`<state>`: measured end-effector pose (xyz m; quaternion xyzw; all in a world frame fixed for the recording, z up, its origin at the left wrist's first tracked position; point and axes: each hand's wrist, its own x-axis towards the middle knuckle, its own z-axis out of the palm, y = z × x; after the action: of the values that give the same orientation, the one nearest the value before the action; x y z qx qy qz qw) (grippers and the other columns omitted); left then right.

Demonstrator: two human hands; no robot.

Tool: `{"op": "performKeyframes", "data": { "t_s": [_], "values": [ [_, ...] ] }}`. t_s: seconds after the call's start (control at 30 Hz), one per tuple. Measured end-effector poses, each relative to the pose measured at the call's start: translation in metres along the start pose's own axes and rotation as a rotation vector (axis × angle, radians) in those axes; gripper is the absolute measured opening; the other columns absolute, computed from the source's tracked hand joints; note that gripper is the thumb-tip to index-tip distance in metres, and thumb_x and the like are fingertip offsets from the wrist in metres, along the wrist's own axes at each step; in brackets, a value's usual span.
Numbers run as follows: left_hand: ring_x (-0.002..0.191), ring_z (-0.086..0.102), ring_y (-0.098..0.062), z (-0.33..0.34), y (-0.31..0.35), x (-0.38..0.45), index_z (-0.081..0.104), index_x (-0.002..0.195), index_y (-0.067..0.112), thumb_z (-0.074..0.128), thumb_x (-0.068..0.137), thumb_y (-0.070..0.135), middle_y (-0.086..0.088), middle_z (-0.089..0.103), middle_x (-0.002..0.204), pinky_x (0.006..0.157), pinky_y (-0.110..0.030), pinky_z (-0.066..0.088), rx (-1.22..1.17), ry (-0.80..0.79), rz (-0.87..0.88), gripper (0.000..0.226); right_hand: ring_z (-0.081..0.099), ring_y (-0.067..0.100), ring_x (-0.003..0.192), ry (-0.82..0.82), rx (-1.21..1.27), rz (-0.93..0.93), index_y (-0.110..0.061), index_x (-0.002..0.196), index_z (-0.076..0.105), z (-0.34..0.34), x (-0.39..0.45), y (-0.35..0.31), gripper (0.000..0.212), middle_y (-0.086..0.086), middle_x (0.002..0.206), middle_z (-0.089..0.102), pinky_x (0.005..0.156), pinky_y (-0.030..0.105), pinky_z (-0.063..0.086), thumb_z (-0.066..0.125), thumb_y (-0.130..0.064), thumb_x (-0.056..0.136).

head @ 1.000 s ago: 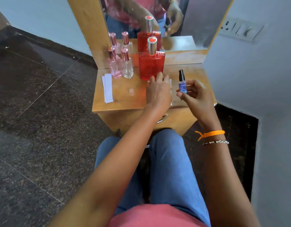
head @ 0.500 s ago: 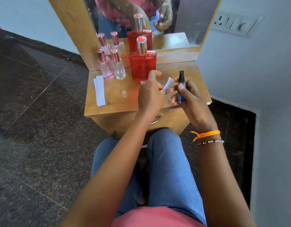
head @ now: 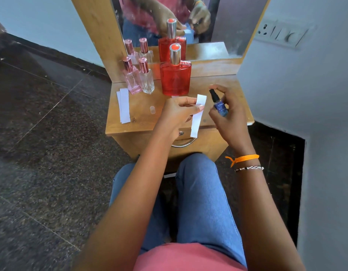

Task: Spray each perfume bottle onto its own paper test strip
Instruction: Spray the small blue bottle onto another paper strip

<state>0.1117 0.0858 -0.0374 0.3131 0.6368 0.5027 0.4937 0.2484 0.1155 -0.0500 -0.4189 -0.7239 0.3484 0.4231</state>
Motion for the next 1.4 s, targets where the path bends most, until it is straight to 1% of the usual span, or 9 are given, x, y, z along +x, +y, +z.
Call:
{"op": "performKeyframes", "data": {
  "t_s": [0.07, 0.17, 0.27, 0.77, 0.93, 1.1, 1.17, 1.27, 1.4],
  "values": [
    [0.074, 0.056, -0.011, 0.000, -0.002, 0.001, 0.068, 0.090, 0.016, 0.073, 0.076, 0.006, 0.003, 0.063, 0.075, 0.065, -0.020, 0.043, -0.009, -0.024, -0.025, 0.017, 0.046, -0.001, 0.069, -0.025, -0.096, -0.059, -0.017, 0.119, 0.057, 0.003, 0.001, -0.002, 0.050, -0.021, 0.081, 0.049, 0.065, 0.012, 0.038, 0.053, 0.006, 0.074],
    [0.080, 0.056, -0.017, -0.001, -0.003, 0.001, 0.068, 0.096, 0.015, 0.072, 0.076, 0.004, 0.001, 0.060, 0.074, 0.072, -0.023, 0.045, -0.018, -0.041, -0.035, 0.022, 0.054, 0.011, 0.082, -0.055, -0.201, -0.076, -0.017, 0.115, 0.058, 0.008, 0.001, 0.001, 0.045, -0.006, 0.098, 0.063, 0.070, 0.019, 0.038, 0.057, 0.003, 0.076],
    [0.080, 0.055, -0.018, -0.002, -0.004, 0.002, 0.068, 0.100, 0.014, 0.071, 0.076, 0.003, 0.000, 0.056, 0.072, 0.073, -0.024, 0.046, -0.027, -0.039, -0.036, 0.026, 0.057, 0.020, 0.091, -0.057, -0.279, -0.063, -0.018, 0.116, 0.057, 0.011, 0.002, 0.005, 0.044, 0.002, 0.107, 0.065, 0.070, 0.021, 0.036, 0.058, 0.003, 0.077],
    [0.069, 0.052, -0.013, 0.000, -0.006, 0.000, 0.066, 0.106, 0.010, 0.069, 0.077, 0.000, 0.001, 0.053, 0.067, 0.067, -0.021, 0.045, -0.044, -0.054, -0.032, 0.031, 0.056, 0.020, 0.089, -0.041, -0.317, -0.066, -0.018, 0.111, 0.057, 0.011, 0.002, 0.004, 0.038, 0.003, 0.105, 0.065, 0.067, 0.026, 0.039, 0.059, 0.003, 0.080],
    [0.068, 0.053, -0.013, 0.000, -0.005, -0.002, 0.067, 0.101, 0.014, 0.070, 0.077, 0.001, 0.002, 0.053, 0.065, 0.069, -0.023, 0.045, -0.039, -0.066, -0.040, 0.027, 0.053, 0.019, 0.084, -0.031, -0.301, -0.042, -0.015, 0.109, 0.057, 0.011, 0.001, 0.002, 0.037, 0.002, 0.100, 0.064, 0.065, 0.027, 0.037, 0.055, 0.005, 0.078],
    [0.068, 0.054, -0.013, 0.001, -0.006, -0.004, 0.066, 0.104, 0.011, 0.069, 0.078, 0.000, 0.002, 0.054, 0.066, 0.068, -0.022, 0.046, -0.052, -0.063, -0.033, 0.028, 0.043, 0.008, 0.064, 0.022, -0.139, 0.091, -0.014, 0.117, 0.055, 0.010, 0.002, -0.001, 0.043, -0.008, 0.074, 0.048, 0.057, 0.009, 0.034, 0.054, 0.005, 0.079],
    [0.073, 0.057, -0.014, 0.001, -0.006, -0.003, 0.066, 0.102, 0.013, 0.070, 0.078, 0.001, 0.002, 0.055, 0.068, 0.073, -0.025, 0.049, -0.061, -0.044, -0.019, 0.027, 0.043, 0.005, 0.061, 0.039, 0.045, 0.218, -0.021, 0.119, 0.050, 0.008, 0.001, -0.001, 0.041, -0.007, 0.077, 0.048, 0.057, 0.013, 0.037, 0.057, -0.002, 0.082],
    [0.079, 0.059, -0.017, 0.001, -0.007, -0.002, 0.066, 0.099, 0.016, 0.072, 0.077, 0.004, 0.002, 0.057, 0.071, 0.081, -0.032, 0.051, -0.046, -0.017, 0.009, 0.026, 0.040, 0.005, 0.049, 0.057, 0.366, 0.443, -0.022, 0.115, 0.047, 0.007, 0.000, -0.005, 0.036, 0.006, 0.083, 0.051, 0.044, 0.016, 0.035, 0.062, -0.008, 0.085],
    [0.060, 0.051, -0.006, 0.001, -0.008, -0.003, 0.066, 0.107, 0.012, 0.072, 0.077, 0.008, 0.004, 0.054, 0.067, 0.064, -0.019, 0.044, 0.010, 0.004, 0.038, 0.030, 0.036, 0.004, 0.042, 0.055, 0.545, 0.594, -0.014, 0.115, 0.047, 0.009, 0.003, -0.008, 0.033, 0.002, 0.073, 0.047, 0.039, 0.014, 0.032, 0.062, -0.005, 0.087]
  ]
}}
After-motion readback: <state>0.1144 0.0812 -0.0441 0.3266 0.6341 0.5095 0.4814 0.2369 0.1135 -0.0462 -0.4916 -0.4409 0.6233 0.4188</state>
